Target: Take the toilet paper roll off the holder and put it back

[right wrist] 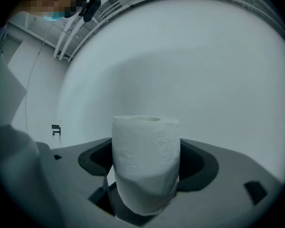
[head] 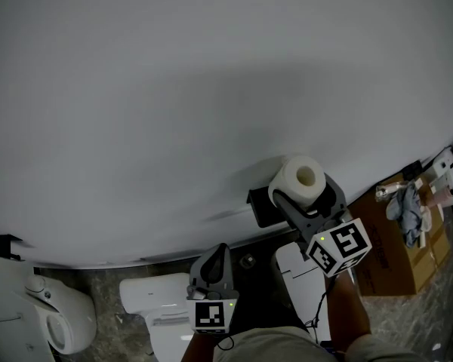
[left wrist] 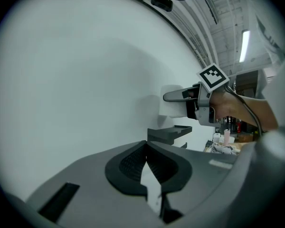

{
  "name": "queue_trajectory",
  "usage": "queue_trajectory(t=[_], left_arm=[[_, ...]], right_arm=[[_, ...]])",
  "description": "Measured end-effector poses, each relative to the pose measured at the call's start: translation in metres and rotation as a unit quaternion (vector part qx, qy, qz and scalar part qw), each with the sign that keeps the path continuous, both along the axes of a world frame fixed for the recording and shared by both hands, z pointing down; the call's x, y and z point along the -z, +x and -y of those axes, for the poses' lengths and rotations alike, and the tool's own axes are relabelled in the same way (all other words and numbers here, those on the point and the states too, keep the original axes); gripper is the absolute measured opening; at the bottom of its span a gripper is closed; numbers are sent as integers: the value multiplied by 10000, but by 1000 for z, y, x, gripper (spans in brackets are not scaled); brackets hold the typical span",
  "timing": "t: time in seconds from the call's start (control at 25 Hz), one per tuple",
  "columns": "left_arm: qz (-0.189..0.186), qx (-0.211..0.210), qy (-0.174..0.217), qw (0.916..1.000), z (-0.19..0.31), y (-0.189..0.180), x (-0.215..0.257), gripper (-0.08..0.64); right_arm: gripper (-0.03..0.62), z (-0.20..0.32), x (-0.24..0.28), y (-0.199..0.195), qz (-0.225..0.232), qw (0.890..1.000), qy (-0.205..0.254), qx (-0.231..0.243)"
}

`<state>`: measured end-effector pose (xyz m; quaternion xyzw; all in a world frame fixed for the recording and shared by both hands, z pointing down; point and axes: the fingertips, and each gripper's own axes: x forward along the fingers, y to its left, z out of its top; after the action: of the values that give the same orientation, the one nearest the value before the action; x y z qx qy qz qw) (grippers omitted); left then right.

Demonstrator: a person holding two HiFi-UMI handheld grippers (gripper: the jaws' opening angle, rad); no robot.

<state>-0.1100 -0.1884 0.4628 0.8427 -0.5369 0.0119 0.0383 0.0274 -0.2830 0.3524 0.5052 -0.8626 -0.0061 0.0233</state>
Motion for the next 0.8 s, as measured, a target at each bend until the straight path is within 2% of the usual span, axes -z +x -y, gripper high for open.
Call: queue_trajectory(t=[0.24, 0.8], left_arm=[[-55, 32, -99, 9999, 2, -2, -6, 3], [-137, -9, 3, 9999, 3, 8, -6, 3]], right_arm=[[364, 6, -18, -1, -89, 9998, -172, -37], [364, 11, -46, 4, -166, 9987, -471, -77]])
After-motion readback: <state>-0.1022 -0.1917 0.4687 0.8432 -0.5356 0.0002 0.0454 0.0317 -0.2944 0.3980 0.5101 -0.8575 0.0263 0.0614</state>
